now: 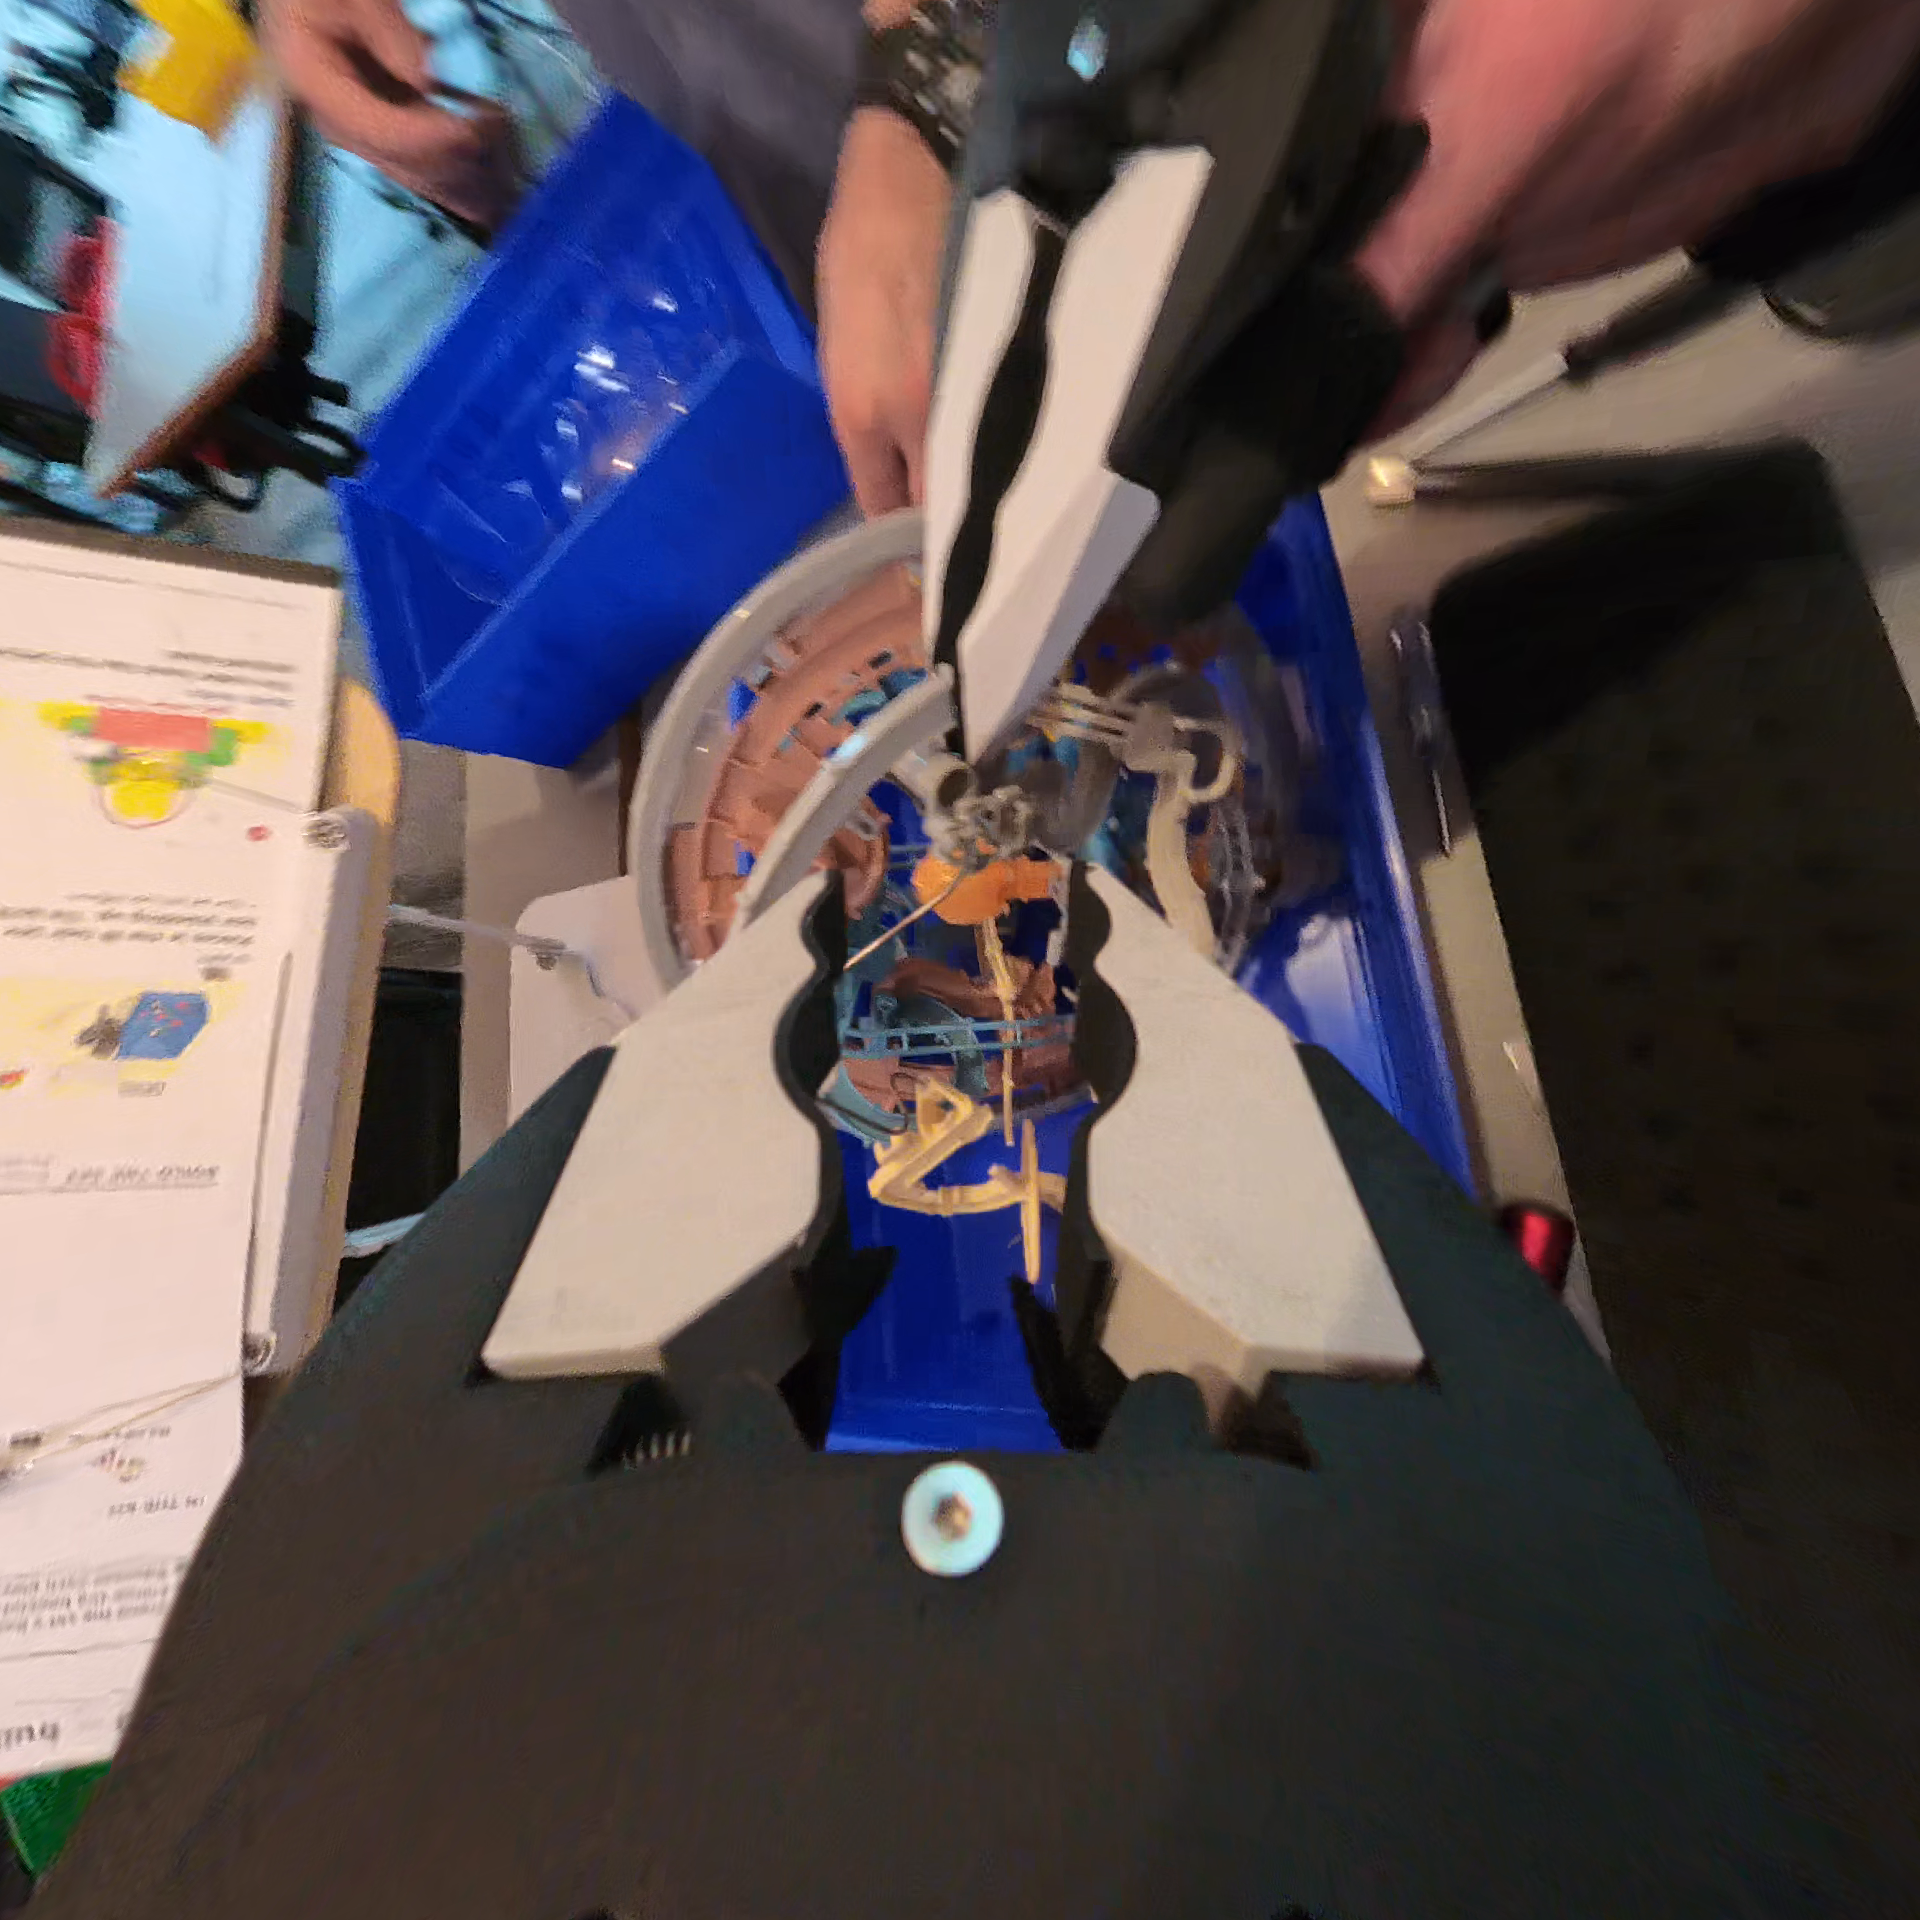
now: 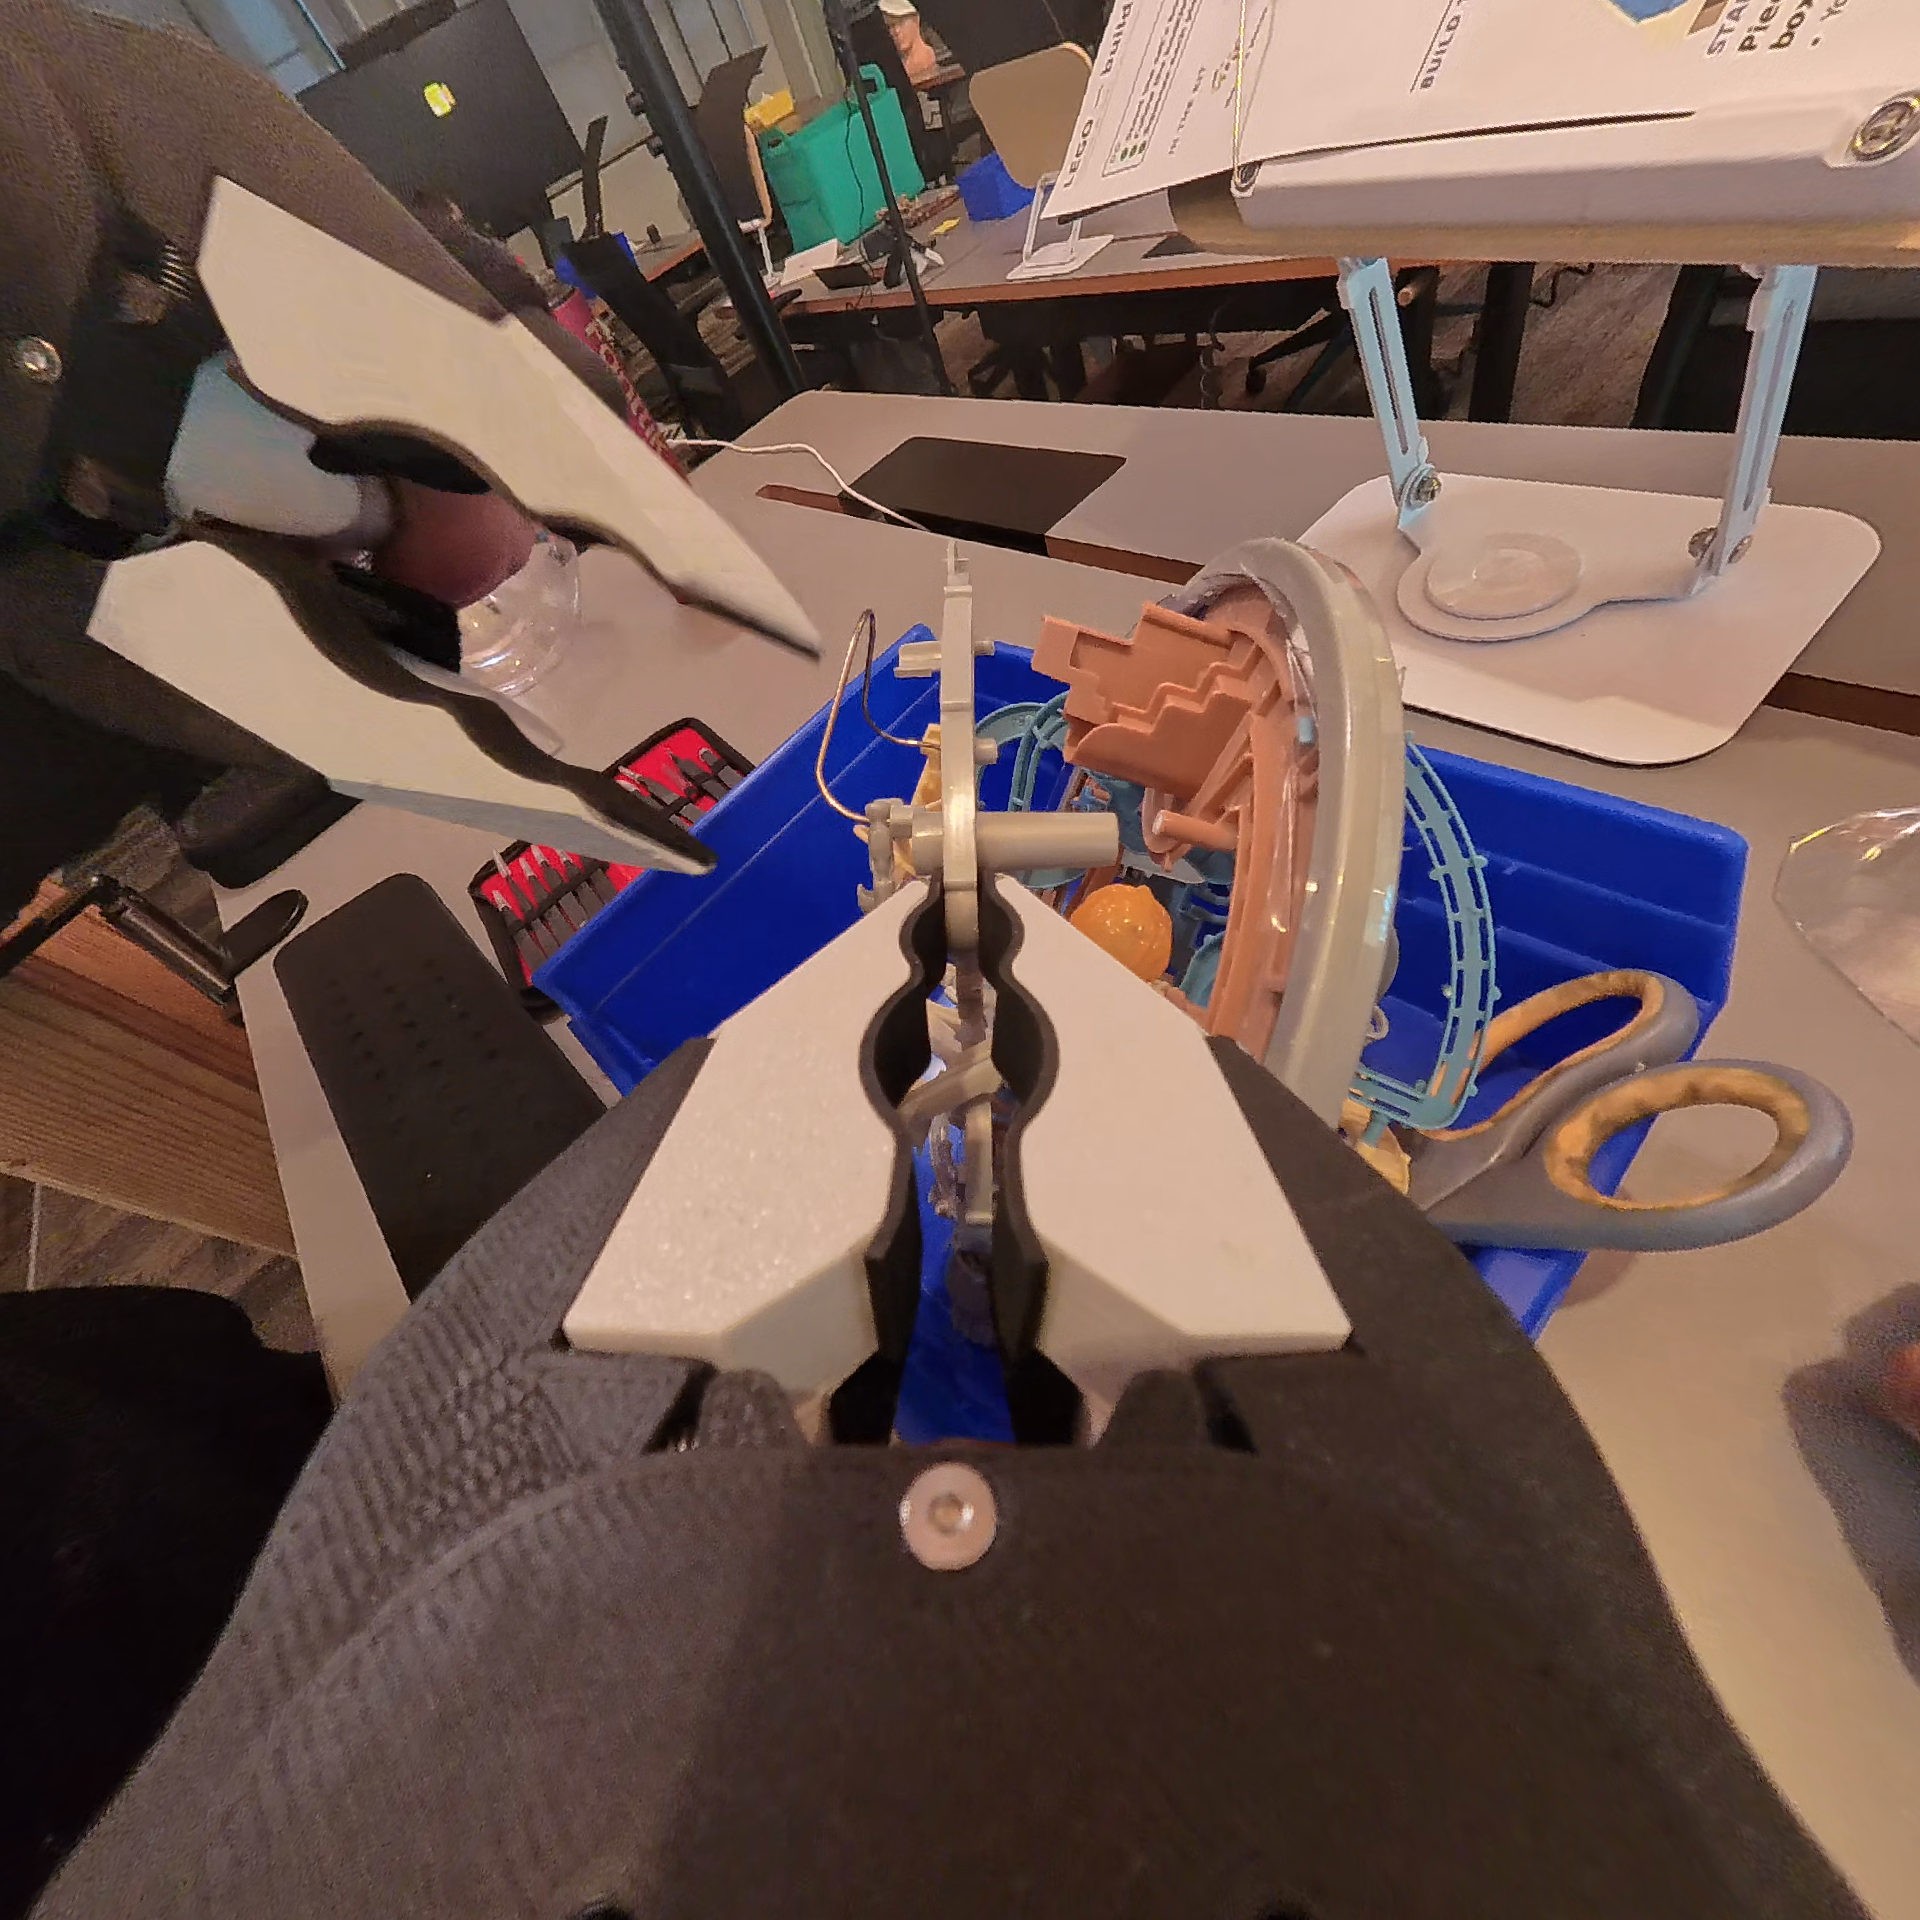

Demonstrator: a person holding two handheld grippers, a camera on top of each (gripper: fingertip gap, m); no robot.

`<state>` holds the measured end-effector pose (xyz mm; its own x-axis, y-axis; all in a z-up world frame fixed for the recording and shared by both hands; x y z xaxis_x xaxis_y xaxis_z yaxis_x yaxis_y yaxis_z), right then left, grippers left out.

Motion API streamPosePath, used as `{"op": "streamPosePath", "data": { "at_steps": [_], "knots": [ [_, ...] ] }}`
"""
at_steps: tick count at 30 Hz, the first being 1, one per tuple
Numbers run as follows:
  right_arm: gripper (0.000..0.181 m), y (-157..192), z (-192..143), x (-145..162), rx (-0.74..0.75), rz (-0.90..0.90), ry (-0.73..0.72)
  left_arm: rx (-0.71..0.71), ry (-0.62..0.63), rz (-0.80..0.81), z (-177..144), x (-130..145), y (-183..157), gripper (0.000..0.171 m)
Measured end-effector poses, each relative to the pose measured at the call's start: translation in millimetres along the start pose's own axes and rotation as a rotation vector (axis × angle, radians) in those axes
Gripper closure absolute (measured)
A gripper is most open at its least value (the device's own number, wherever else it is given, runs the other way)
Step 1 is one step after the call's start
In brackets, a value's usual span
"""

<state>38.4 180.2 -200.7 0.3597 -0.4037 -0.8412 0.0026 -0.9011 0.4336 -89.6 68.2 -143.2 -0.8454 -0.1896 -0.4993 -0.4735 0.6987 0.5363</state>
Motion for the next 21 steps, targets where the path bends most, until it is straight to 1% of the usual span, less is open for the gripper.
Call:
{"op": "streamPosePath", "data": {
  "at_steps": [3, 5, 6, 7, 10, 12, 15, 16, 19, 21],
  "knots": [
    [0.179, 0.7, 0.8, -0.5, 0.001, -0.011, 0.004, 0.084, 0.018, 0.006, 13.3, 0.5, 2.7, 0.154],
    [0.178, 1.1, 0.8, 0.0, 0.013, -0.024, 0.007, 0.111, 0.084, -0.042, 23.9, 5.0, 4.8, 0.154],
    [0.178, 1.9, 0.5, 0.2, 0.013, -0.028, 0.003, 0.114, 0.083, -0.064, 25.6, 5.2, 5.7, 0.159],
    [0.178, 2.5, 0.3, 0.4, 0.013, -0.031, 0.0, 0.114, 0.089, -0.094, 27.4, 6.3, 6.7, 0.161],
    [0.178, 2.6, -0.3, 1.8, 0.026, -0.041, -0.008, 0.135, 0.076, -0.199, 30.3, 9.3, 8.3, 0.162],
    [0.179, 2.9, -0.2, 2.5, 0.022, -0.041, -0.015, 0.151, 0.082, -0.229, 29.9, 10.0, 8.8, 0.162],
    [0.178, 5.7, 0.9, 2.9, 0.018, -0.066, -0.014, 0.198, 0.104, -0.195, 27.2, 10.6, 9.8, 0.16],
    [0.178, 6.3, 0.9, 2.7, 0.017, -0.074, -0.014, 0.223, 0.103, -0.167, 25.9, 10.3, 9.4, 0.154],
    [0.179, 7.9, 1.5, 2.8, 0.015, -0.097, -0.011, 0.239, 0.178, -0.097, 23.9, 15.4, 13.2, 0.15],
    [0.178, 8.1, 1.7, 2.8, 0.009, -0.098, -0.011, 0.265, 0.183, -0.099, 23.4, 16.1, 16.0, 0.155]
  ]
}}
Point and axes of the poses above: each gripper's, where its closed fingertips meet, z out along the fingers, x out of its underside, y = z × x across the jaws, the point moved 10 cm from there along -z, back along the fingers, and after that the axes turned 7 degrees about z, right-handed, at the moved point
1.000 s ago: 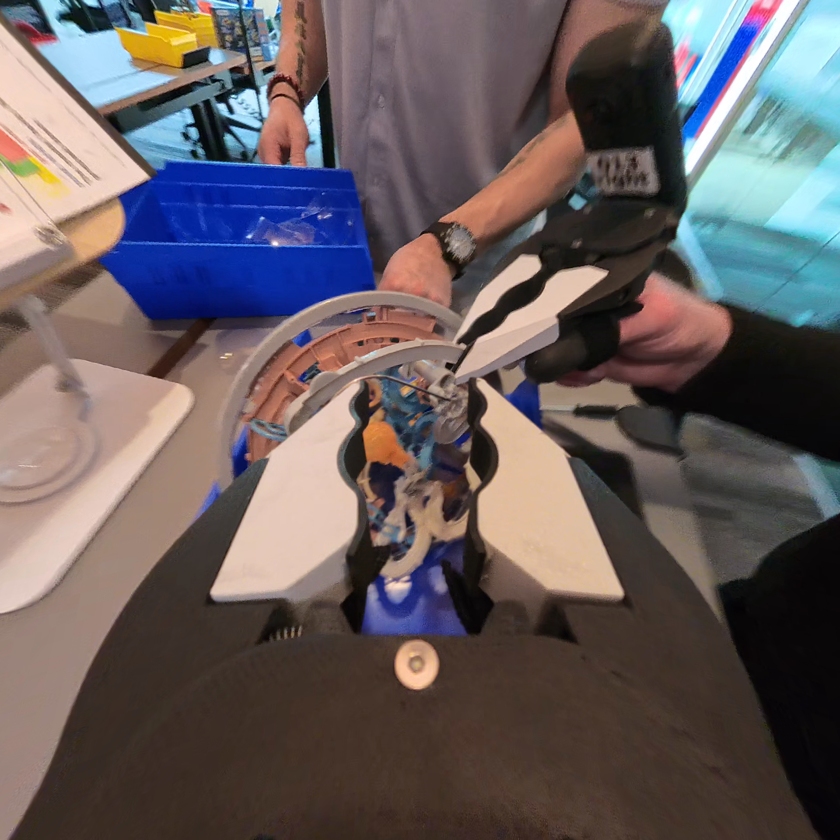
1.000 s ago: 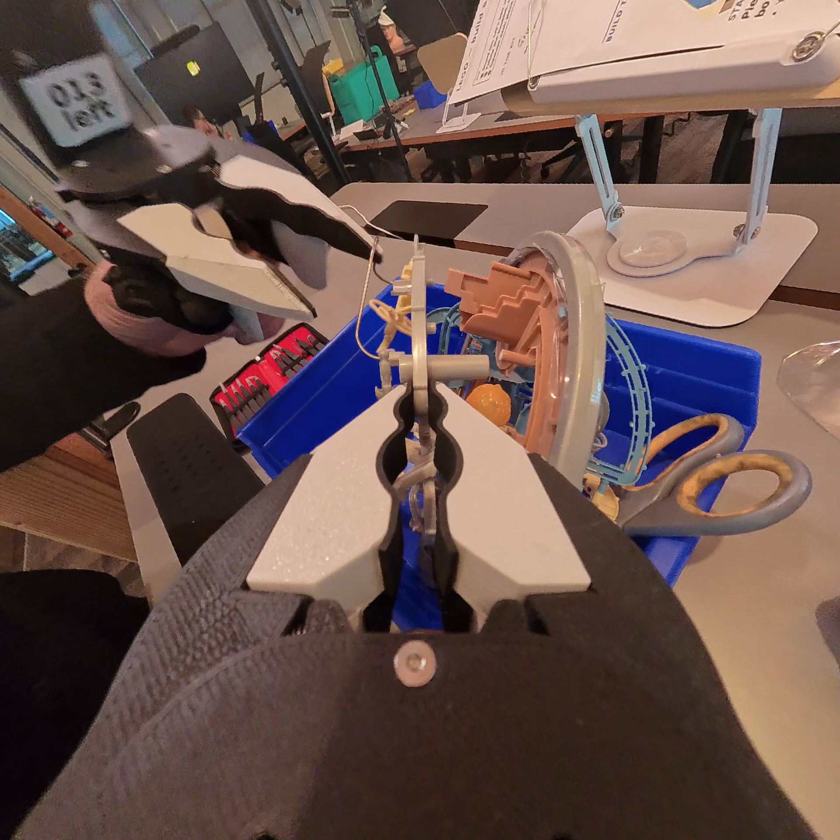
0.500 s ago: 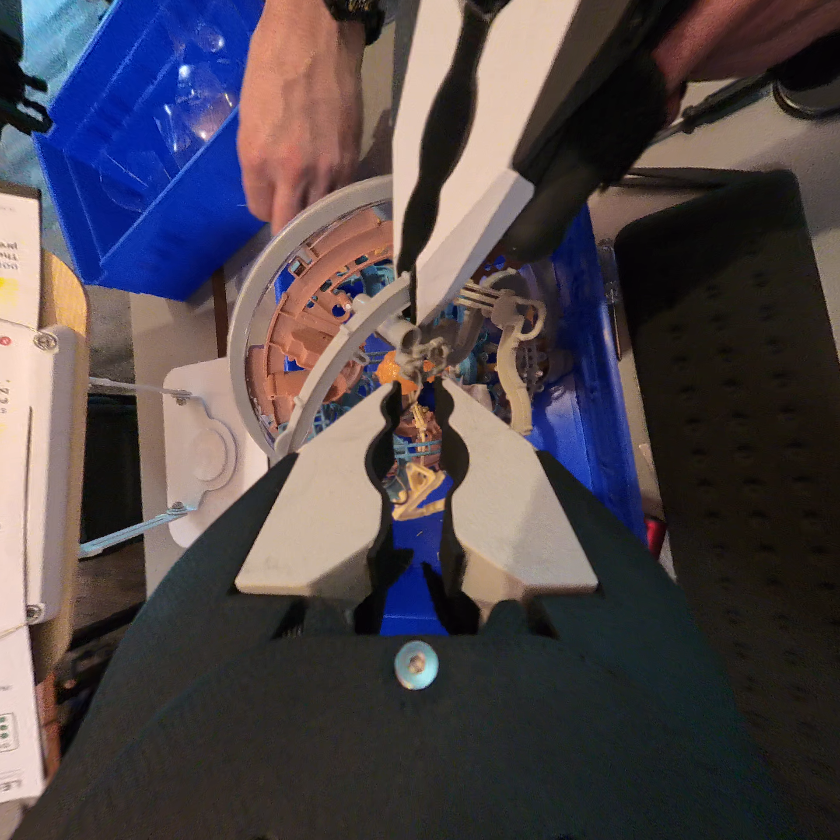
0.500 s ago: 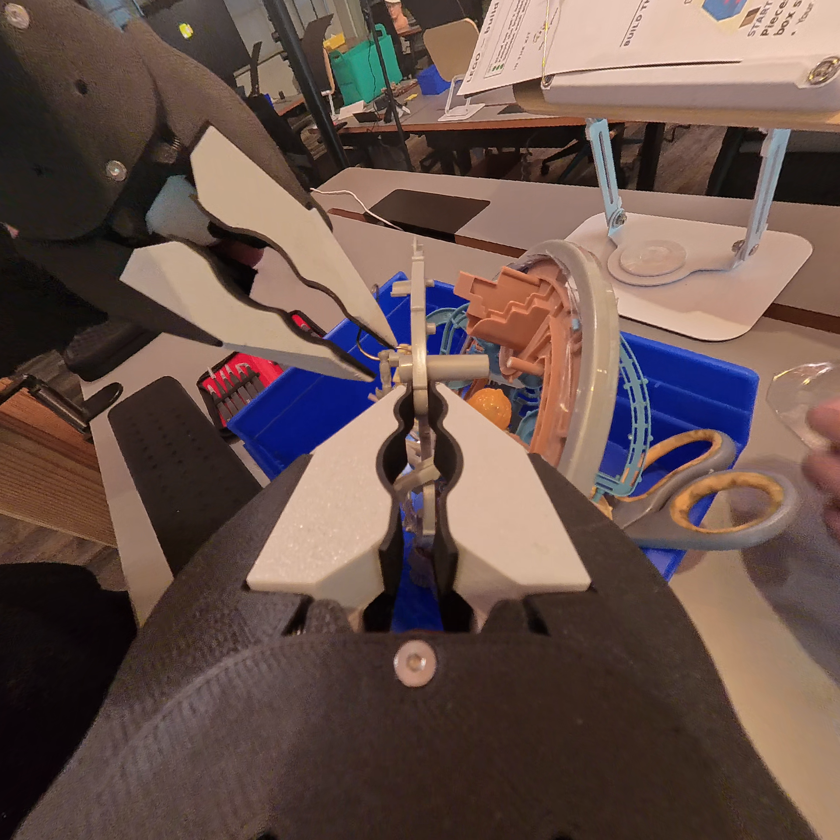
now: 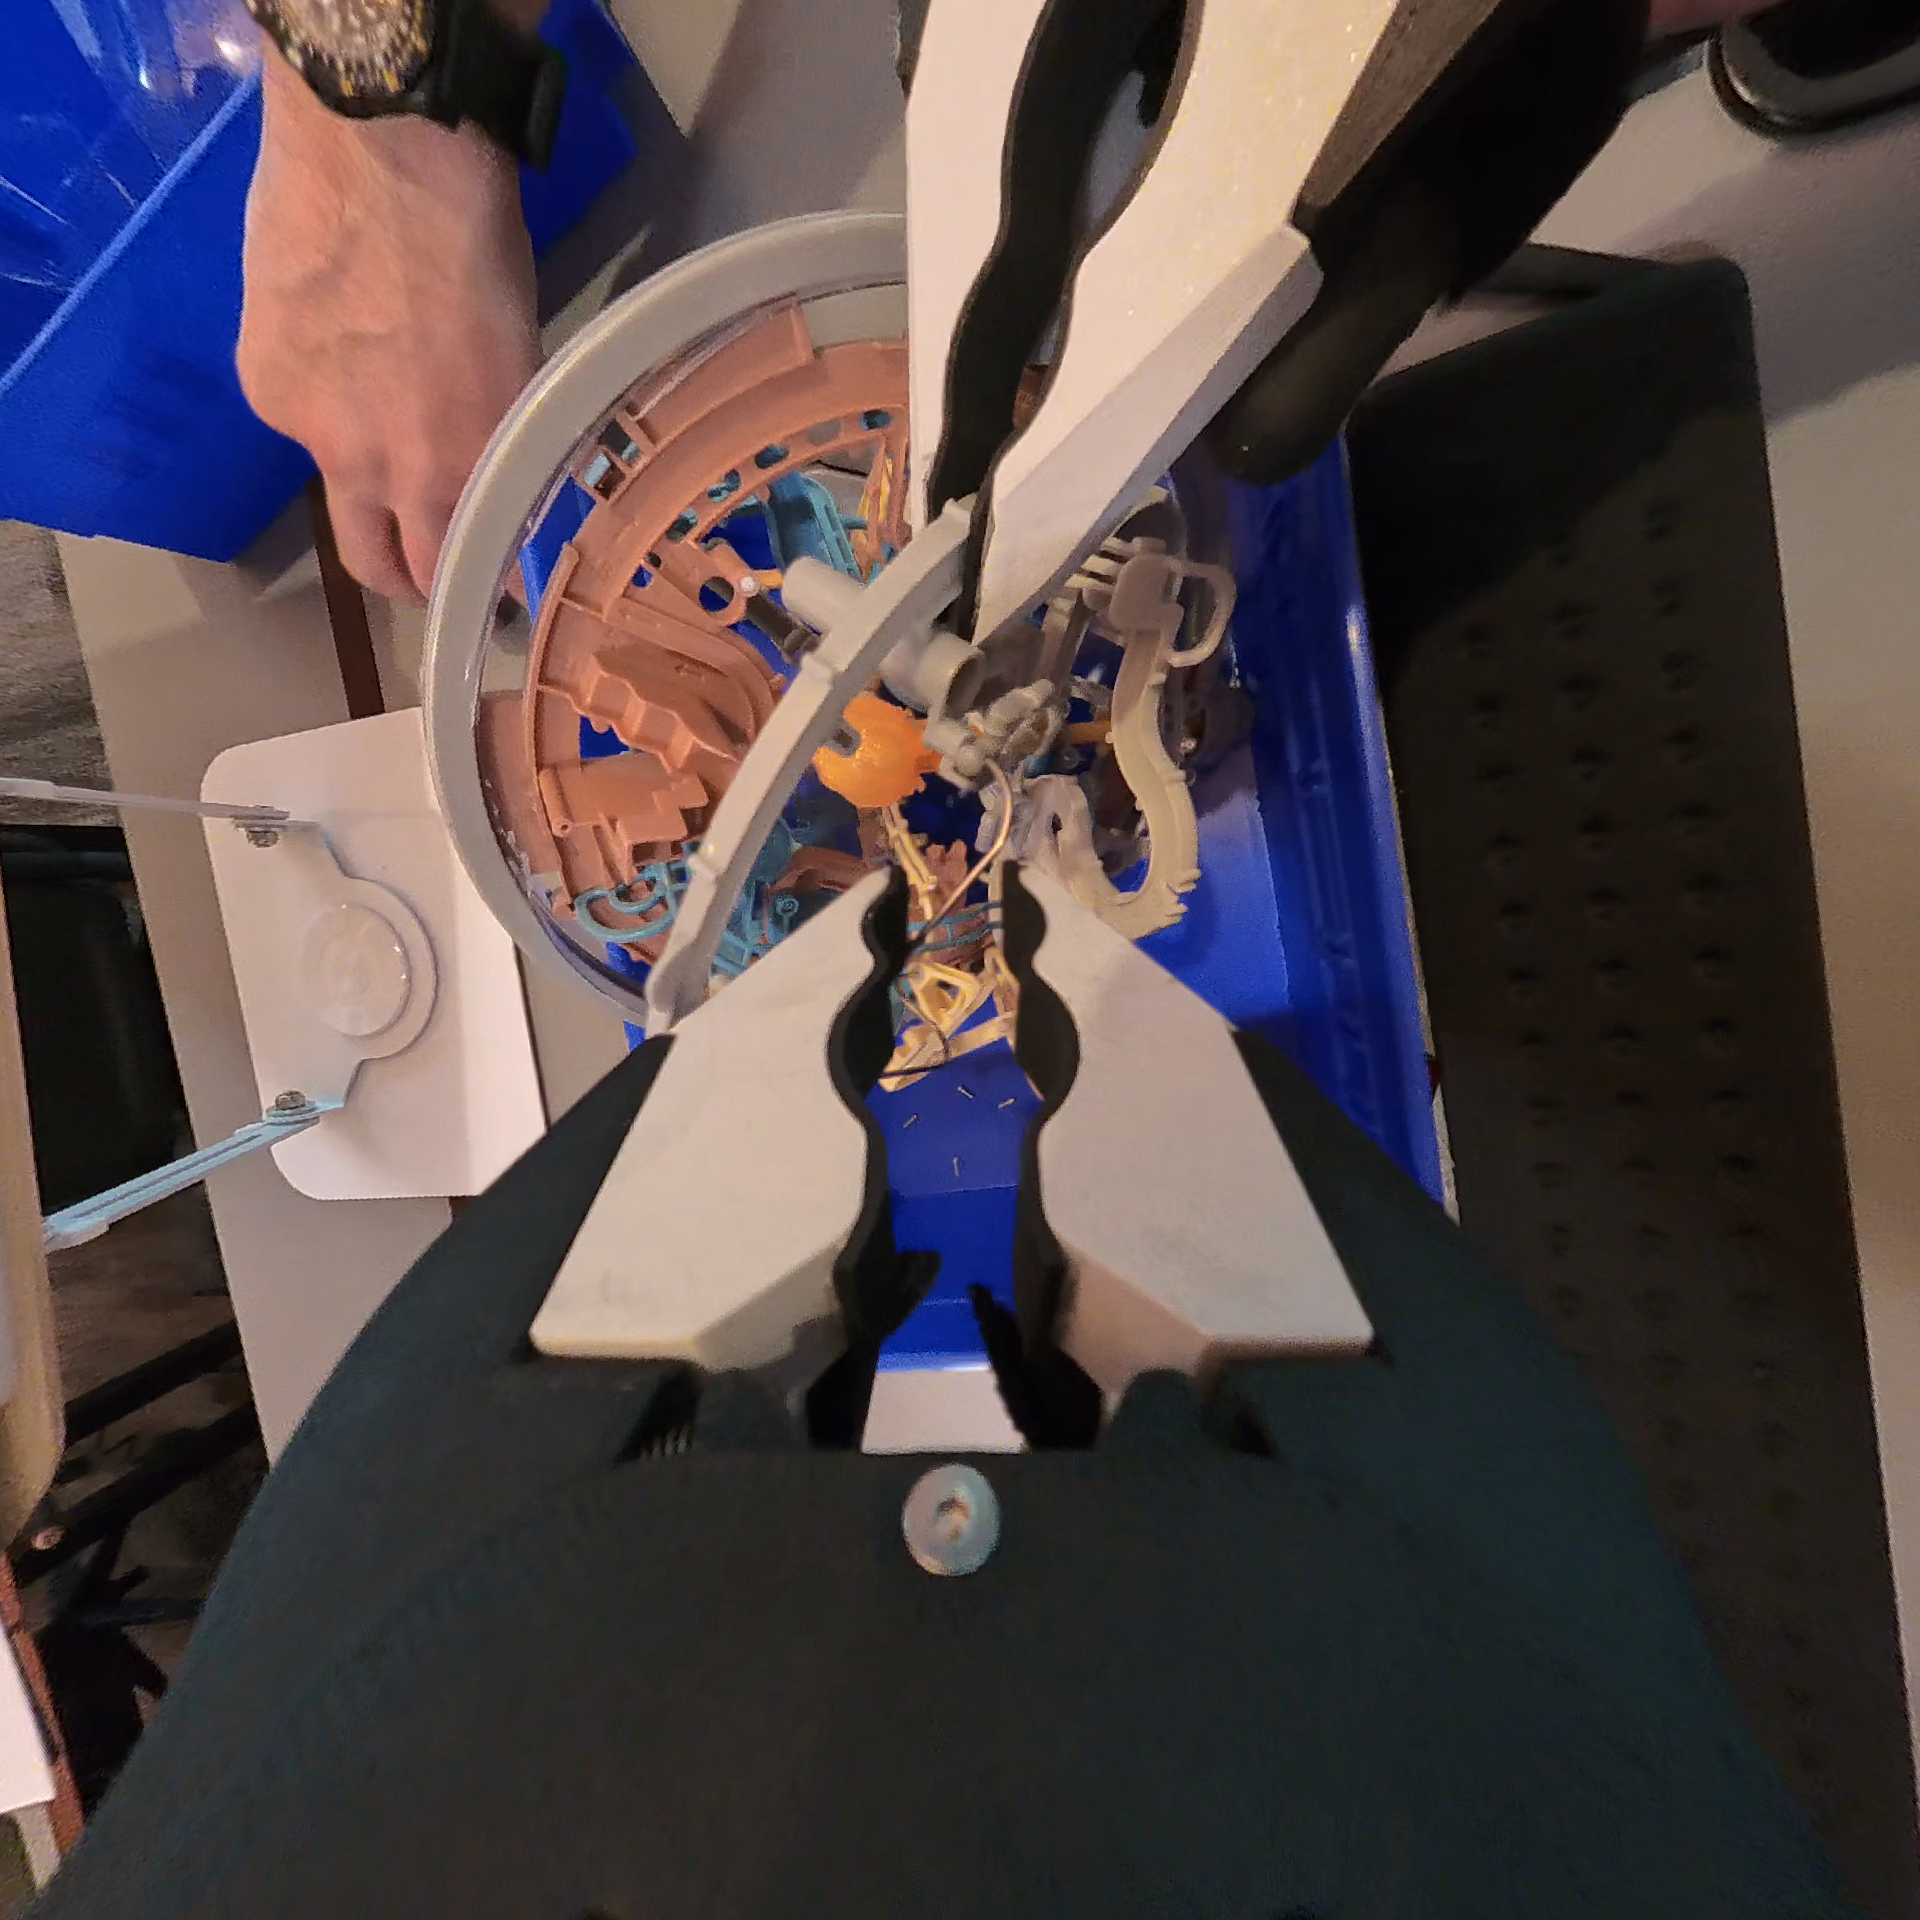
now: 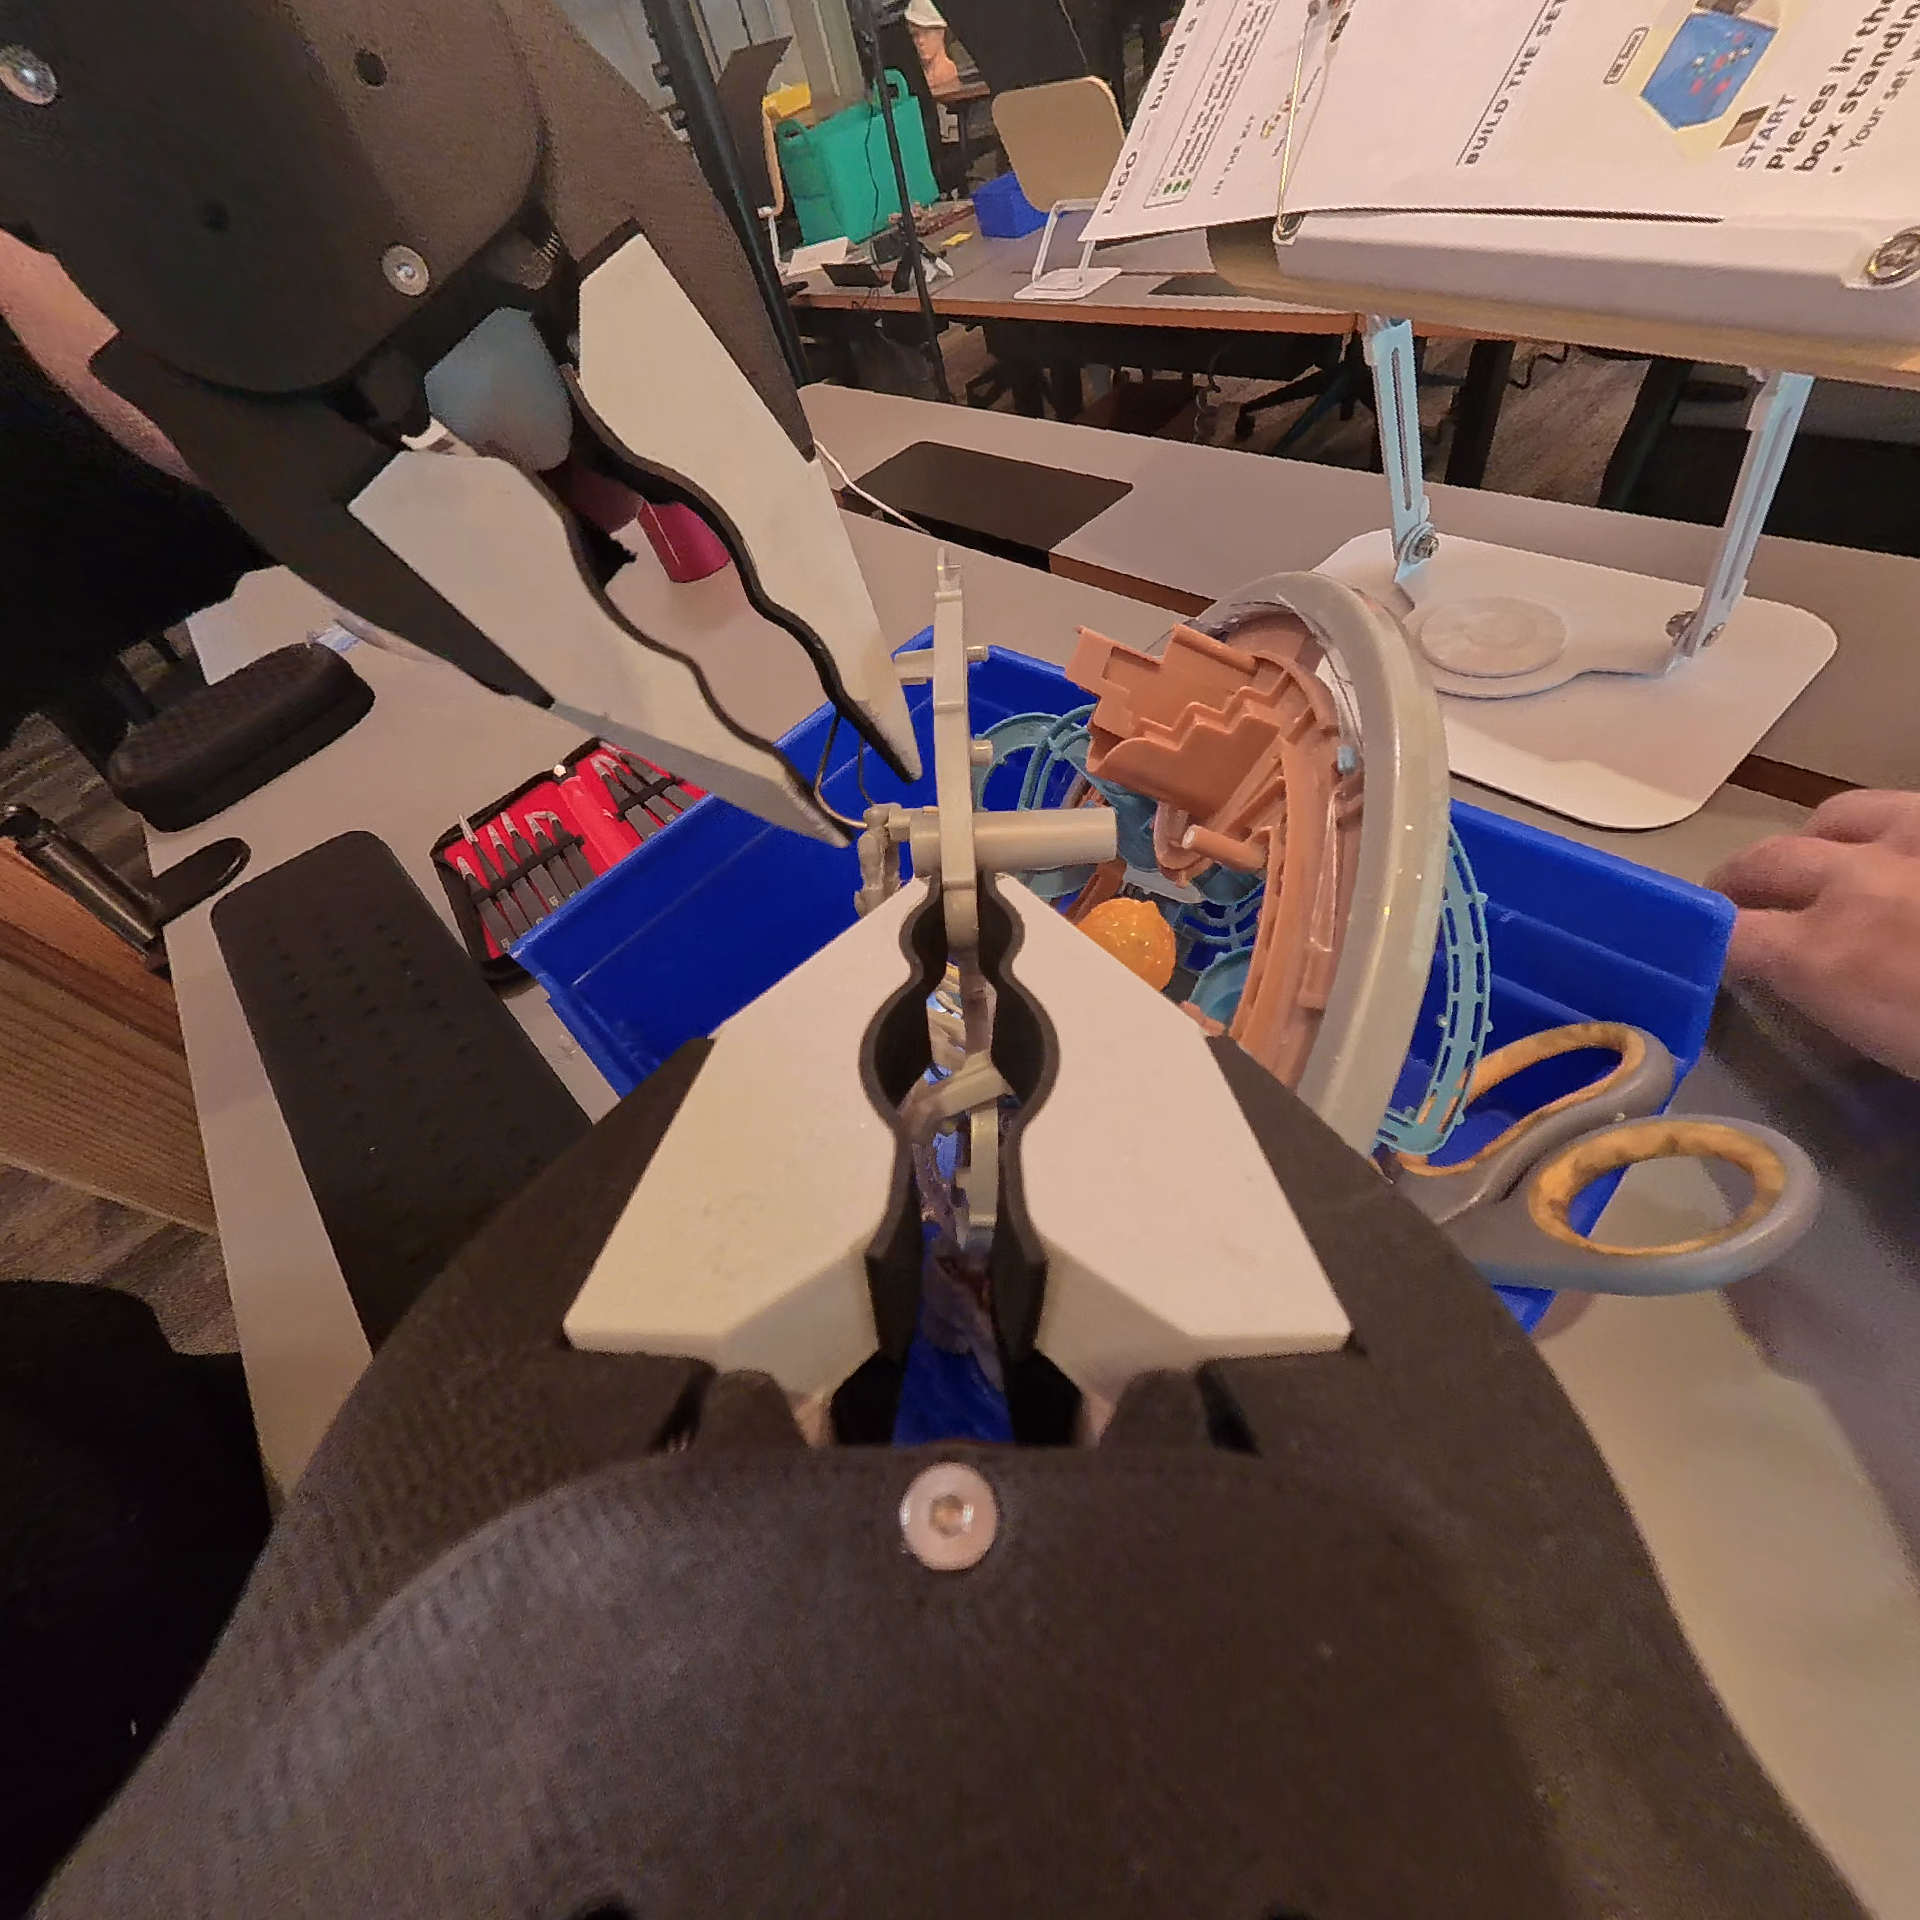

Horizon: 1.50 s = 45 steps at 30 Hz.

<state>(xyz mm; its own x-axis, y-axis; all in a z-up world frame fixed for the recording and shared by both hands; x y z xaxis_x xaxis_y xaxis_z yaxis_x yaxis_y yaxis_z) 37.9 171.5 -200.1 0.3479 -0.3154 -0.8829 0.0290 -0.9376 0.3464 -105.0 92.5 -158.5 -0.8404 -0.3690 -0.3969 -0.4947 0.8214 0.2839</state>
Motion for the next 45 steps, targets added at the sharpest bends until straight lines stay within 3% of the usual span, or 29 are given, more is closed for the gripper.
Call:
{"op": "streamPosePath", "data": {
  "at_steps": [13, 20, 32, 45],
  "knots": [
    [0.178, 1.5, 6.4, 2.8, 0.079, 0.014, -0.051, 0.052, -0.035, -0.292, 10.0, 7.3, -9.5, 0.165],
    [0.176, 4.2, 8.5, 1.5, 0.124, -0.024, -0.076, 0.027, -0.158, -0.48, 12.3, 14.0, -16.8, 0.166],
    [0.173, 18.9, 14.6, -0.2, 0.267, -0.236, -0.072, 0.042, -0.316, -0.767, 16.2, 25.0, -25.7, 0.166],
    [0.177, 36.2, 9.8, 9.5, 0.298, -0.394, -0.109, -0.029, -0.379, -0.823, 16.5, 34.8, -30.7, 0.167]
  ]
}}
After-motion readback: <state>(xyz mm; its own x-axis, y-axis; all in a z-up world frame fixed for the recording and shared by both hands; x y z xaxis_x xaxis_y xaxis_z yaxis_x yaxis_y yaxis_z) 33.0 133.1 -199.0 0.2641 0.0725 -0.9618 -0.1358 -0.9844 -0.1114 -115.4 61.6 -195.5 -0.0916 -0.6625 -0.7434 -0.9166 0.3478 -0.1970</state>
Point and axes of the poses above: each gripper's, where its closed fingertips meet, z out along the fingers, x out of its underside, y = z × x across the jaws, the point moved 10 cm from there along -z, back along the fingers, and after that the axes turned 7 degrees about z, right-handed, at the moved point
